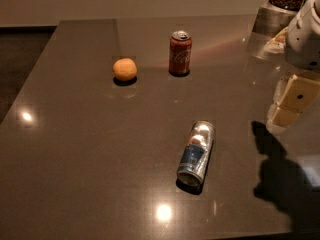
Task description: Pick redbull can
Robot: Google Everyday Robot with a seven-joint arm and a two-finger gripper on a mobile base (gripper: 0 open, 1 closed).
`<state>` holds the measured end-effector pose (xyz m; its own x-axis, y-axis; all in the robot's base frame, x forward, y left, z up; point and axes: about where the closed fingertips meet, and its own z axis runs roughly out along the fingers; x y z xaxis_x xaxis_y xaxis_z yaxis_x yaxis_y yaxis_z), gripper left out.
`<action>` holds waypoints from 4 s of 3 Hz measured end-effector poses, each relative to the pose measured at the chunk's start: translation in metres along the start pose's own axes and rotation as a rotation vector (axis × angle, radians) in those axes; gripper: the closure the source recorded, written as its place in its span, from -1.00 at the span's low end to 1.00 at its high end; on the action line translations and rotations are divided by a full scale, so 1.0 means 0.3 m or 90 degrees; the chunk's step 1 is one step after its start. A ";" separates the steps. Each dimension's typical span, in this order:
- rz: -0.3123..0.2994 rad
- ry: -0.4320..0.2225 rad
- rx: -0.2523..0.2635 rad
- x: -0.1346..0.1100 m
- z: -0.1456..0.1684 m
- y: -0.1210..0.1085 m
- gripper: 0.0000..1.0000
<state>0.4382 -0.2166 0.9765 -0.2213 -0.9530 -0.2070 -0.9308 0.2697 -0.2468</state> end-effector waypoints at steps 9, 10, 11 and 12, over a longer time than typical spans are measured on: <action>-0.503 -0.077 -0.209 -0.283 0.391 0.229 -1.00; -0.538 -0.079 -0.216 -0.284 0.413 0.248 -1.00; -0.557 -0.075 -0.228 -0.289 0.430 0.260 -1.00; -0.579 -0.075 -0.242 -0.304 0.447 0.273 -0.94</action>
Offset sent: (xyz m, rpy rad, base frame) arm 0.0019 0.0035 -0.0028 0.0149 0.0535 -0.0050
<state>0.4212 -0.0891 0.8481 0.6349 -0.7495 -0.1874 -0.7675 -0.6396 -0.0421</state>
